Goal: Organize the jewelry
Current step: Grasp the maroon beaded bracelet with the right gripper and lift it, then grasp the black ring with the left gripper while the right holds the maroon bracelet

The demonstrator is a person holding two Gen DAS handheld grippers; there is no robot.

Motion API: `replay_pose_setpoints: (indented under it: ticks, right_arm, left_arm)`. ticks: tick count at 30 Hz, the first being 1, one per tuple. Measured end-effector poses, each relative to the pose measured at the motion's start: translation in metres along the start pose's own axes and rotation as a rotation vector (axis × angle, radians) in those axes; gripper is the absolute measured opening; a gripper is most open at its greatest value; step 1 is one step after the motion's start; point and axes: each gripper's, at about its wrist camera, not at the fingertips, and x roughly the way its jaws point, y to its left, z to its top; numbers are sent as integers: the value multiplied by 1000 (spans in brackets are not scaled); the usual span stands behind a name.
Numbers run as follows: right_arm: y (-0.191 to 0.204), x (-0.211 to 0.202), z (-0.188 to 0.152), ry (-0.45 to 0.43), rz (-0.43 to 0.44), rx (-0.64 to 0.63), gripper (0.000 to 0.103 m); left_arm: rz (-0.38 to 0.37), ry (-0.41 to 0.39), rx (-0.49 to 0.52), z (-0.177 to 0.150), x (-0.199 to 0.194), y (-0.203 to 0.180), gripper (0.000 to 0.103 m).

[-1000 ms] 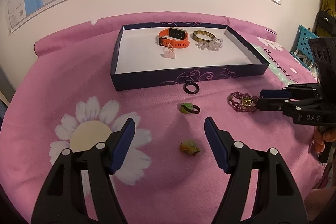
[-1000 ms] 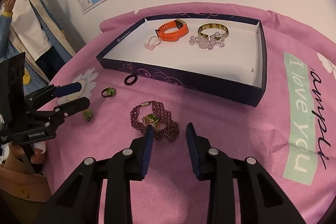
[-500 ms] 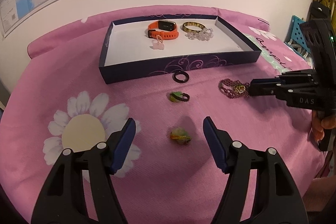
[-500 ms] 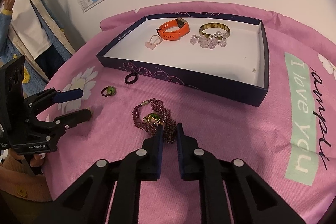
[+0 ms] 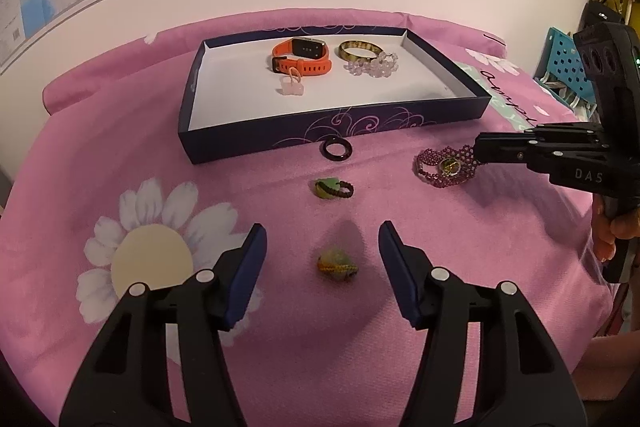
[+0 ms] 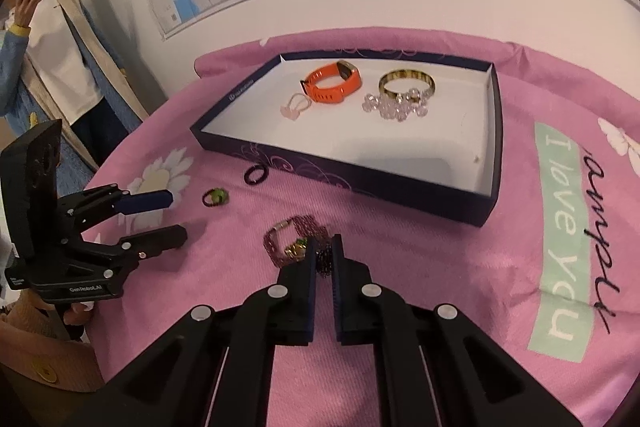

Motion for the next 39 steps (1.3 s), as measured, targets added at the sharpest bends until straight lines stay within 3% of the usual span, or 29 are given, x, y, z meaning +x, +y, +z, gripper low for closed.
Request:
replay_pose_setpoints:
  ticks: [16,25,32,39]
  right_arm:
    - [17,-12,7,-66,1,-75,5]
    - [26,-14,24,-123,61,-64,5]
    - [23,-16,32,-136,78,-36,5]
    - [18,-16,33,-134,82,-24,5]
  left_arm:
    - [-15,0,20,-6,-3,-1,56]
    - [-20,7,39,-6,-1,-4,56]
    - [-10,-20,48,22,13,-10,55]
    - [23,32,26,44,45,-17,47]
